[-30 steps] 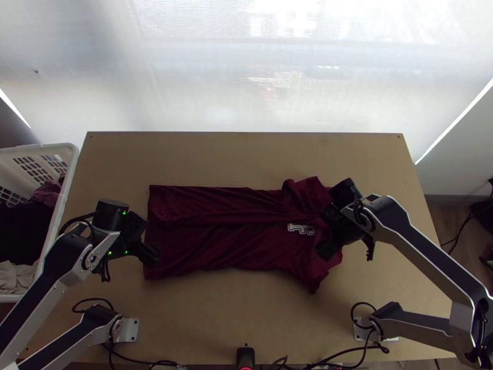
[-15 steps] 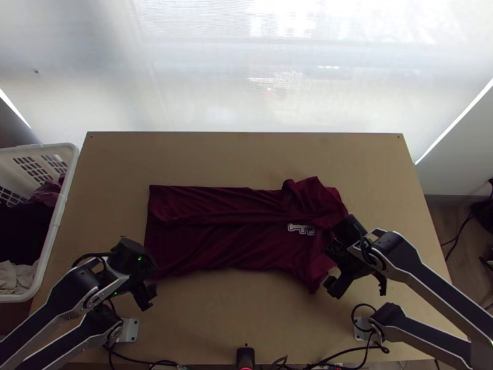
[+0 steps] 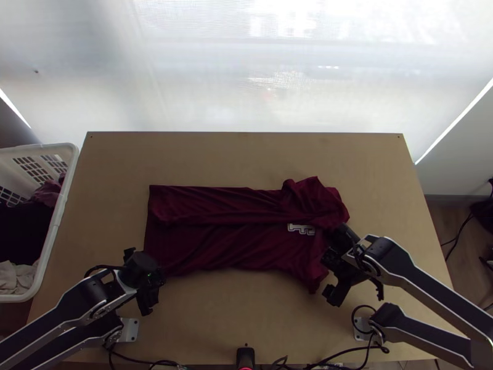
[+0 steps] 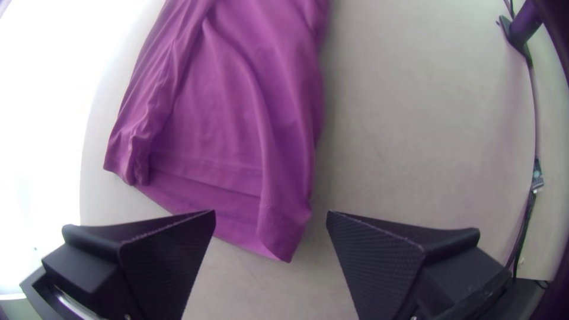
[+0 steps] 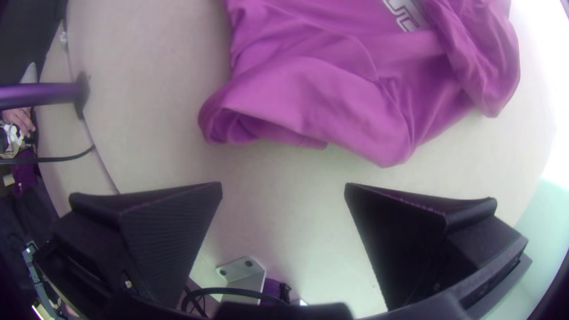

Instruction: Fold the t-shirt

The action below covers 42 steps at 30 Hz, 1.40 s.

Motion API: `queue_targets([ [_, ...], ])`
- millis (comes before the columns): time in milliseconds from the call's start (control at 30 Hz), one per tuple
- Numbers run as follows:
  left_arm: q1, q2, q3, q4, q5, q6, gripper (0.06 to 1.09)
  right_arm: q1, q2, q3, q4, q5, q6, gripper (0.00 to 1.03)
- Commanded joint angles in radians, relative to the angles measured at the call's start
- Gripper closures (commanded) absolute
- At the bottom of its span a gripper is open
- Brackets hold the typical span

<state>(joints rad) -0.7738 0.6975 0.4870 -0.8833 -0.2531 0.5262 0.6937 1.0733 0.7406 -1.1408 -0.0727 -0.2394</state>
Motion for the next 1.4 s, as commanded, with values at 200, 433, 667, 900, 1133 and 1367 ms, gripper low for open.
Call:
queue_targets([
  [200,0.024,0.002,-0.019,0.053,-0.011,0.070,0.17,0.059,0.096,0.129,0.003,0.001,-0.032,0.08],
  [433,0.042,0.007,-0.036,0.084,-0.011,0.092,0.17,0.075,0.206,0.120,0.029,0.001,-0.063,0.08],
  [667,0.062,0.005,-0.068,0.121,-0.011,0.121,0.18,0.089,0.284,0.155,0.056,0.002,-0.092,0.08],
  [900,0.065,0.008,-0.068,0.133,-0.009,0.121,0.27,0.090,0.310,0.149,0.084,0.001,-0.095,0.13],
  [1133,0.065,-0.003,-0.068,0.136,0.014,0.116,0.60,0.092,0.318,0.102,0.113,-0.001,-0.113,0.39],
  [1367,0.068,-0.015,-0.082,0.138,0.028,0.115,0.97,0.093,0.312,0.085,0.145,-0.001,-0.135,0.88],
])
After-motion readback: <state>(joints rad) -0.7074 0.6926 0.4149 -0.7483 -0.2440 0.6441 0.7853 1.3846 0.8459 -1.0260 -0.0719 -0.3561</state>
